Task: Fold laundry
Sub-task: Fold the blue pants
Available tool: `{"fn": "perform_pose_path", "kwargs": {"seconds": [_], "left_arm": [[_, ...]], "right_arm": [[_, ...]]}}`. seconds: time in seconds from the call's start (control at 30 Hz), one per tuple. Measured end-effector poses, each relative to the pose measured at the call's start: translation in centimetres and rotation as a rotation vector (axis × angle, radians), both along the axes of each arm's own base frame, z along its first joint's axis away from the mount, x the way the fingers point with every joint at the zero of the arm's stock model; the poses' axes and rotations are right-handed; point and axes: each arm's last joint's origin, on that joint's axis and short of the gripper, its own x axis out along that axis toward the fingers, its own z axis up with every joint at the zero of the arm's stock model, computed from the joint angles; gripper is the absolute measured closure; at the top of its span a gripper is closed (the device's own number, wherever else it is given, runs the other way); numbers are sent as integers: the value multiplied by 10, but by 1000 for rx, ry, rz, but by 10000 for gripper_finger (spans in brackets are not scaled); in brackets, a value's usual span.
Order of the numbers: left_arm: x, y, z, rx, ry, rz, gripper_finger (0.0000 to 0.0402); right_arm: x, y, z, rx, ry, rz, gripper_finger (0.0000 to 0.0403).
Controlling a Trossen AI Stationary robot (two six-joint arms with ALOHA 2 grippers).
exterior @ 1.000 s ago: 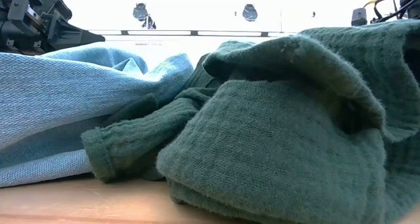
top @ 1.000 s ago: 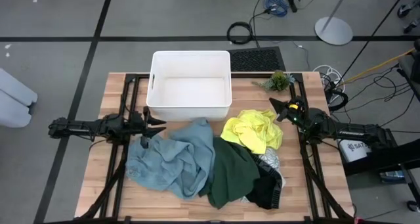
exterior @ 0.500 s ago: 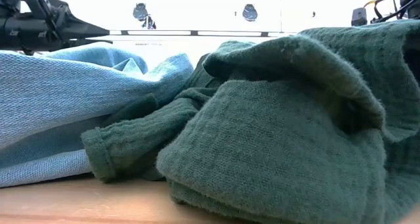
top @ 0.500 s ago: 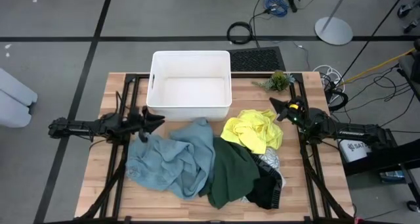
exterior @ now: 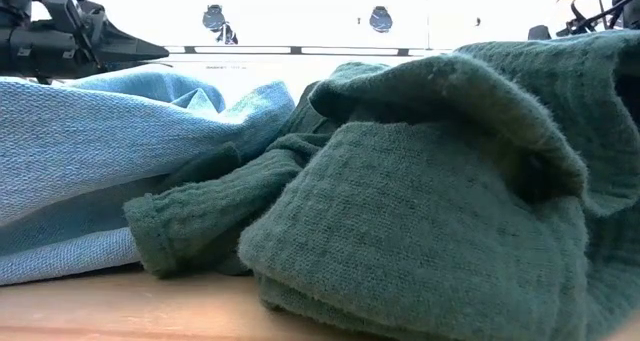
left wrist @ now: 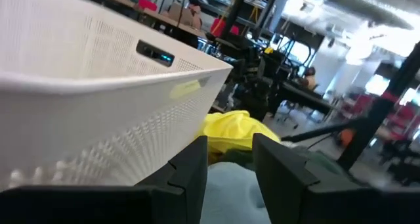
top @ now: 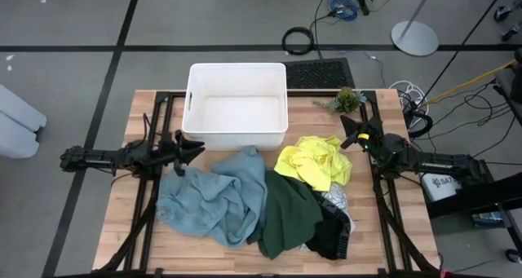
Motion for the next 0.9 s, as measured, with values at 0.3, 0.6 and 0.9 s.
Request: {"fn": "perform_pose_path", "kwargs": {"seconds": [0.3, 0.6, 0.9], "left_arm": [[0, 0, 2, 148, 30, 10, 272], [-8, 1, 40, 220, 28, 44, 272], [-6, 1, 81, 251, 123, 39, 272]], "right_arm": [[4, 5, 10, -236, 74, 205, 403], [4, 7, 38, -367, 42, 235, 403], [23, 9, 75, -368, 44, 424, 403]]}}
